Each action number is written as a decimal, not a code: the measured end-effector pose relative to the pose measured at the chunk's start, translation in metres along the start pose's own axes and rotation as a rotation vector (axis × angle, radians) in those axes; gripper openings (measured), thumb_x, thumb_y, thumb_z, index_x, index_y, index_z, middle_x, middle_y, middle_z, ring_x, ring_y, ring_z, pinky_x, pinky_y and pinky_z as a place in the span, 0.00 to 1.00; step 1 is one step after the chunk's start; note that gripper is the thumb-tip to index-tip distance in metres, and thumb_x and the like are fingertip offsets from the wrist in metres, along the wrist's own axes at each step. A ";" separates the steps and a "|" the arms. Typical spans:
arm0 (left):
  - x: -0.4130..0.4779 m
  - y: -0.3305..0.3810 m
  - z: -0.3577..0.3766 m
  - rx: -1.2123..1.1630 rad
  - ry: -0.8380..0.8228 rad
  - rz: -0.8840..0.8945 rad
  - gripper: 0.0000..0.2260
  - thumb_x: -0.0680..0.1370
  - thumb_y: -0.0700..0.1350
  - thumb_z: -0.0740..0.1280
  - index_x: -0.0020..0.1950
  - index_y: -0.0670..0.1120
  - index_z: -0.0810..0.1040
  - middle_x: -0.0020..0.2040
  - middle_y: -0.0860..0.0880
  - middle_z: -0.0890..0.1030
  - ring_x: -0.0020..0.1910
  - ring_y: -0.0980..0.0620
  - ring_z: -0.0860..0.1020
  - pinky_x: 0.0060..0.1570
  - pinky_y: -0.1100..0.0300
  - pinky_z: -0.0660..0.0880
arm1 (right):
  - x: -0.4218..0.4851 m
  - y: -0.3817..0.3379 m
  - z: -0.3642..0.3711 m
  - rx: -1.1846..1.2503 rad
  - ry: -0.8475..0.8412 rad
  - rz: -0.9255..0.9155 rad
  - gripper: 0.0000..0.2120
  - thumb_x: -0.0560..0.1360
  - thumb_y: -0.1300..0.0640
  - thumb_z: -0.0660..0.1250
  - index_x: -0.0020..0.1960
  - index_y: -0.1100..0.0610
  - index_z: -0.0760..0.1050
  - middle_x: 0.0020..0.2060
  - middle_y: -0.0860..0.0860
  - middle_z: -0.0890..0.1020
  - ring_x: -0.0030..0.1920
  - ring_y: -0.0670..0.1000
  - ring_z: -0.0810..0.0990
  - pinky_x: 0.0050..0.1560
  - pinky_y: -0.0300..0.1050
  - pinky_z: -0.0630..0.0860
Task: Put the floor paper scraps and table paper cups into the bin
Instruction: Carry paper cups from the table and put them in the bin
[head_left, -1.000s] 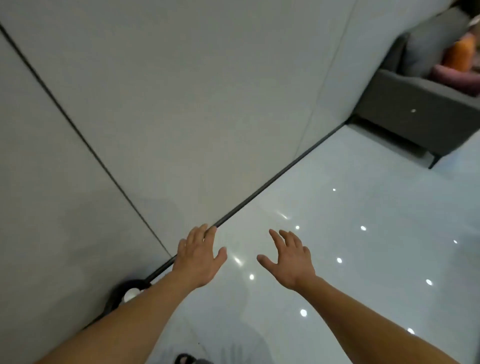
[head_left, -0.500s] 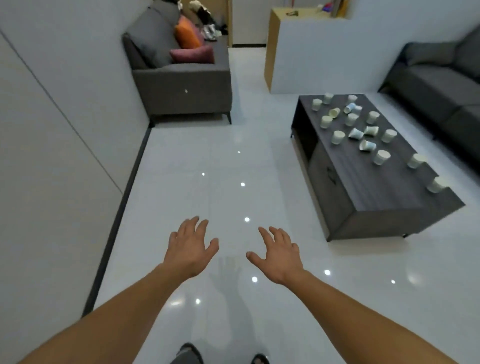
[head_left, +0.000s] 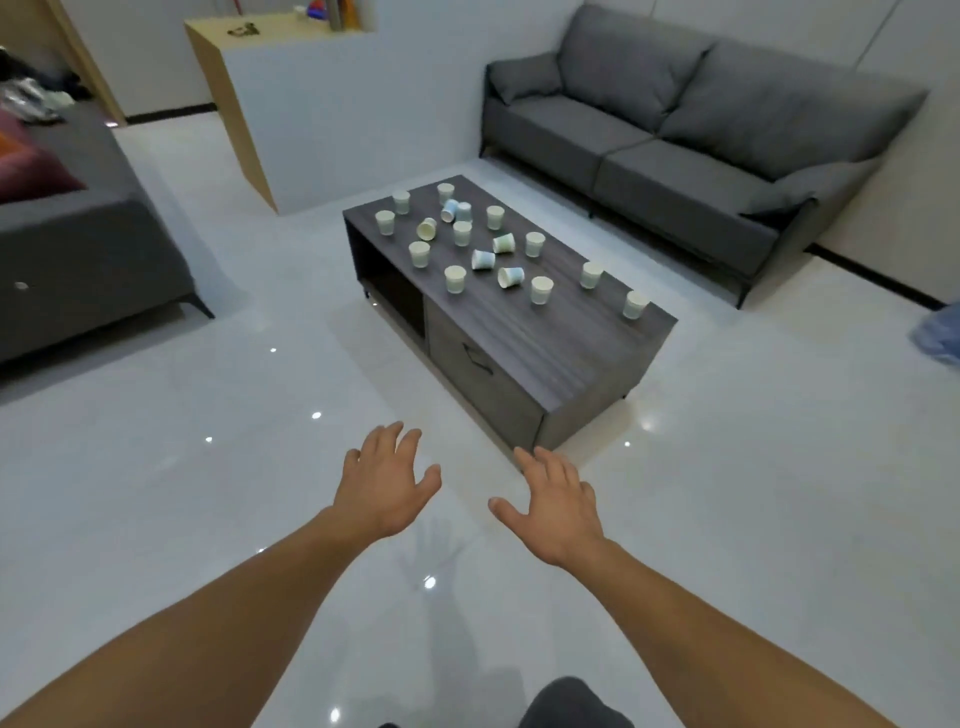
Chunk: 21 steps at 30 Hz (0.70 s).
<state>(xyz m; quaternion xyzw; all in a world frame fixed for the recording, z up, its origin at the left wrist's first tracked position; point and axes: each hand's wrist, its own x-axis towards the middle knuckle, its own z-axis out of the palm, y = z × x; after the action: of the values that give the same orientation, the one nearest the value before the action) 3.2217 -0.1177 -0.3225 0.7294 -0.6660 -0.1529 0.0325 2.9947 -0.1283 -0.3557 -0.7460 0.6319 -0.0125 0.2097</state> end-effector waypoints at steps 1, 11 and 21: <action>0.019 0.010 0.000 0.002 -0.008 0.036 0.29 0.79 0.62 0.52 0.76 0.50 0.57 0.77 0.47 0.56 0.76 0.46 0.53 0.73 0.45 0.56 | 0.007 0.009 -0.004 0.015 0.009 0.033 0.38 0.75 0.30 0.54 0.79 0.45 0.48 0.78 0.49 0.53 0.78 0.53 0.47 0.74 0.61 0.54; 0.194 0.147 0.025 0.050 -0.108 0.226 0.28 0.79 0.62 0.52 0.76 0.51 0.57 0.77 0.49 0.58 0.76 0.48 0.54 0.72 0.45 0.57 | 0.136 0.138 -0.055 0.047 0.025 0.179 0.39 0.74 0.29 0.53 0.79 0.45 0.47 0.78 0.51 0.53 0.78 0.54 0.48 0.73 0.62 0.54; 0.339 0.225 0.020 0.000 -0.139 0.183 0.29 0.79 0.62 0.52 0.76 0.50 0.57 0.77 0.49 0.58 0.76 0.48 0.55 0.73 0.46 0.56 | 0.289 0.237 -0.153 0.034 0.034 0.202 0.39 0.74 0.30 0.54 0.79 0.46 0.48 0.78 0.51 0.53 0.78 0.55 0.47 0.73 0.62 0.56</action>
<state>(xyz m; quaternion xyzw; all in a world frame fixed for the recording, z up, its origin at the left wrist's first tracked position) 3.0220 -0.4725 -0.3464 0.6531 -0.7305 -0.1995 0.0001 2.7869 -0.4750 -0.3659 -0.6744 0.7072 -0.0144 0.2119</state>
